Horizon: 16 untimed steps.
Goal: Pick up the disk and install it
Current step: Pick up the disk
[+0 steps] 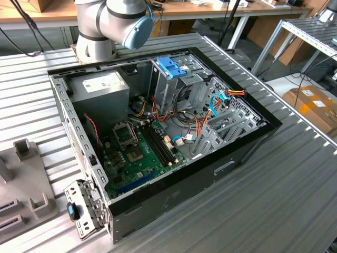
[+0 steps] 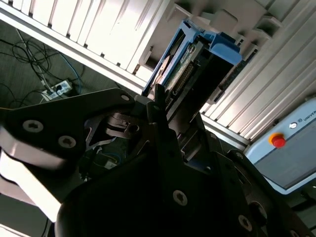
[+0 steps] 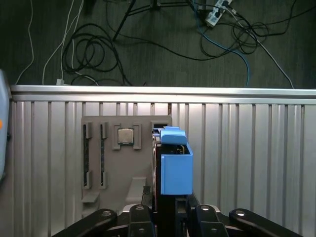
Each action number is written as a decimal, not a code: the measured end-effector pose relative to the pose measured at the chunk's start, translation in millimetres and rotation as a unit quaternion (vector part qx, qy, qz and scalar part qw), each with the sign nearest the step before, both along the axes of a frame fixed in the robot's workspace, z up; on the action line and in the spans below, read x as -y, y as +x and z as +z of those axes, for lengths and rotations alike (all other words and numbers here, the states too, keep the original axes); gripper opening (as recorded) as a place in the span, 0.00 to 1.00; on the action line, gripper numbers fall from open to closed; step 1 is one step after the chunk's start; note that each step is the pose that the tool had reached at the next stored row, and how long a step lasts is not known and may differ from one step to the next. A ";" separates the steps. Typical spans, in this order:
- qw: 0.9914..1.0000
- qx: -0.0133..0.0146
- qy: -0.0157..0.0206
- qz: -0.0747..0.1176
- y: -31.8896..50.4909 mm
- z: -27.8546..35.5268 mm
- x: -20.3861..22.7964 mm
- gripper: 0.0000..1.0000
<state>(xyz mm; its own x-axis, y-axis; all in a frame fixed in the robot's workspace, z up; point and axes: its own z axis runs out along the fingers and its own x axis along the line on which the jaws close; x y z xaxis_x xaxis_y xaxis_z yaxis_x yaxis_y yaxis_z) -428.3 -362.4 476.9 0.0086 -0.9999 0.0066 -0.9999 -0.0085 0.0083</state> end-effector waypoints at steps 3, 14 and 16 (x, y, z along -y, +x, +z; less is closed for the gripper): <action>1.000 0.000 0.000 0.000 0.0 3.8 0.0 0.35; 1.000 0.000 0.000 0.000 0.0 26.8 0.0 0.35; 1.000 0.000 0.000 0.000 0.0 28.8 0.0 0.35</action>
<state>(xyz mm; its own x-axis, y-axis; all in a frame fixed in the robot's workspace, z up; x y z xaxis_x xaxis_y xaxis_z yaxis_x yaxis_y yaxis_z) -428.3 -362.4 505.8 0.0086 -0.9999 0.0066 -0.9999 -0.0085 0.0083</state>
